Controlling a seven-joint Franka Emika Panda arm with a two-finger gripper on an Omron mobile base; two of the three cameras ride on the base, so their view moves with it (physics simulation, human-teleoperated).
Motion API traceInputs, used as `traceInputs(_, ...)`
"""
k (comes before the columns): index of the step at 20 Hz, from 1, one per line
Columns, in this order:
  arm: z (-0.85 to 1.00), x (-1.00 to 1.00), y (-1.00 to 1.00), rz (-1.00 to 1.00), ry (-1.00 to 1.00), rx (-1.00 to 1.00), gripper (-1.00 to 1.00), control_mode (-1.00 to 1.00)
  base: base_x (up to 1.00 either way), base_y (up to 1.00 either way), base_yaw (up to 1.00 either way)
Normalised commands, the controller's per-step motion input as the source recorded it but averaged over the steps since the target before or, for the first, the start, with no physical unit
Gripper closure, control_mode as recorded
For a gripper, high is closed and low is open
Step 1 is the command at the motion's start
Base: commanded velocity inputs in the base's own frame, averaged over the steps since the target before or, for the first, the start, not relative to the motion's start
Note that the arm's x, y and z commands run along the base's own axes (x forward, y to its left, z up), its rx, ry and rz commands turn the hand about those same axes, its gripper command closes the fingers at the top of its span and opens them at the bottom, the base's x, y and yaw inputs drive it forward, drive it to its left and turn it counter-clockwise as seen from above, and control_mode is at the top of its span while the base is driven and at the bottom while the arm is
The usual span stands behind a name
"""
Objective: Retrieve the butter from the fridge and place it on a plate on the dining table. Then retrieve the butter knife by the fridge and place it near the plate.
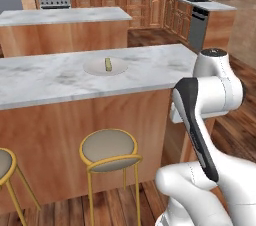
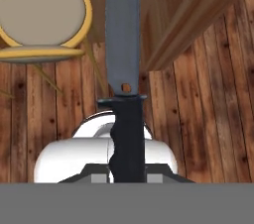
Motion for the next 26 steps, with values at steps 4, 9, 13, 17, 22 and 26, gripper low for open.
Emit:
traceInputs(4, 0.34, -0.33, 0.1, 0.0, -0.06, 0.0, 1.0, -1.0, 0.0, 0.0, 0.0)
traceInputs(9, 0.67, -0.14, 0.05, -0.02, -0.04, 0.0, 1.0, -1.0, 0.0, 0.0, 0.0)
traceInputs(13, 0.46, 0.42, 0.01, -0.09, -0.04, 0.02, 1.0, -1.0, 0.0, 0.0, 0.0)
traceInputs(17, -0.02, 0.76, 0.0, -0.04, -0.26, 0.03, 1.0, -1.0, 0.0, 0.0, 0.0)
traceInputs(22, -0.02, 0.9, 0.05, 0.01, -0.24, 0.0, 1.0, -1.0, 0.0, 0.0, 0.0)
traceInputs(26, 0.06, 1.0, 0.0, 0.0, 0.02, 0.0, 1.0, -1.0, 0.0, 0.0, 0.0)
